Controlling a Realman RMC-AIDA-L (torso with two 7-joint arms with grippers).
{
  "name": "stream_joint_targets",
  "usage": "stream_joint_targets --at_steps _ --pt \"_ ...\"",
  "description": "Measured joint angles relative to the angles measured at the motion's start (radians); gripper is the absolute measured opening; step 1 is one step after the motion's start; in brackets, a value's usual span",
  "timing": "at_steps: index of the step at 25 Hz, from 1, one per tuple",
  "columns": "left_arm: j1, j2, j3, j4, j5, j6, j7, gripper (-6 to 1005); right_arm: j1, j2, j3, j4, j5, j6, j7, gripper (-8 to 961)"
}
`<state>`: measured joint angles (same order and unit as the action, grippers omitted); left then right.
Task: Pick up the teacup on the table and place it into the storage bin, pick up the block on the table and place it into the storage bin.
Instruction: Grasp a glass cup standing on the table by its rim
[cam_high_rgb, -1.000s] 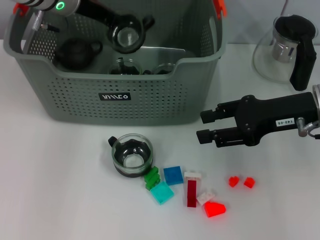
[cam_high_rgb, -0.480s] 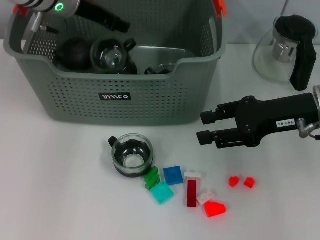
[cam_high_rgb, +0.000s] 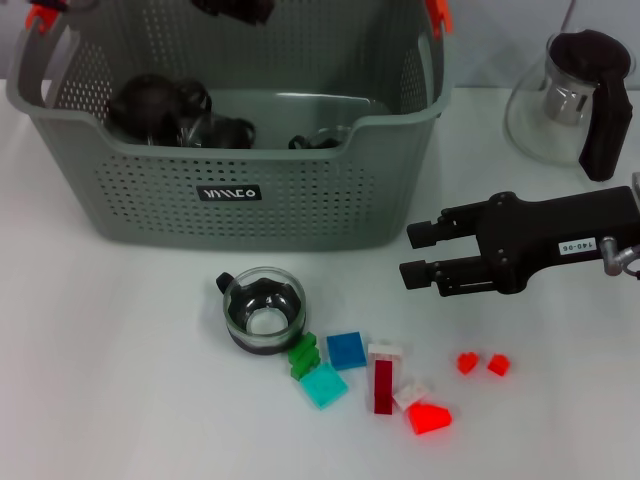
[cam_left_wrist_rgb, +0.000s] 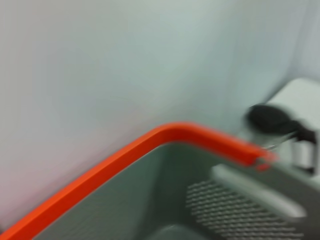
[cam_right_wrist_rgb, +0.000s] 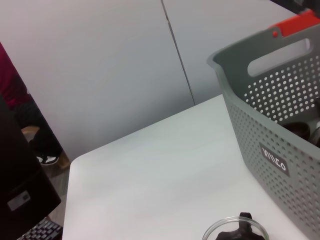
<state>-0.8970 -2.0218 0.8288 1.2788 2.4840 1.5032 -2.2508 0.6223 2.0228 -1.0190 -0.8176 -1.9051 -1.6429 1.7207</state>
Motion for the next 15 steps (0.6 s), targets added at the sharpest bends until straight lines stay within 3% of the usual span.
stream_joint_targets --at_steps 7,12,15 --pt "0.117 -0.009 -0.015 0.225 -0.241 0.304 0.065 641 -0.012 -0.001 0.009 0.0 0.0 0.005 -0.002 626" --pt "0.202 -0.066 -0.001 0.328 -0.286 0.497 0.197 640 -0.015 -0.001 0.012 0.002 0.0 0.009 0.002 625" --pt "0.26 -0.087 0.053 0.351 -0.282 0.548 0.259 639 -0.015 -0.001 0.019 0.008 0.0 0.009 0.005 625"
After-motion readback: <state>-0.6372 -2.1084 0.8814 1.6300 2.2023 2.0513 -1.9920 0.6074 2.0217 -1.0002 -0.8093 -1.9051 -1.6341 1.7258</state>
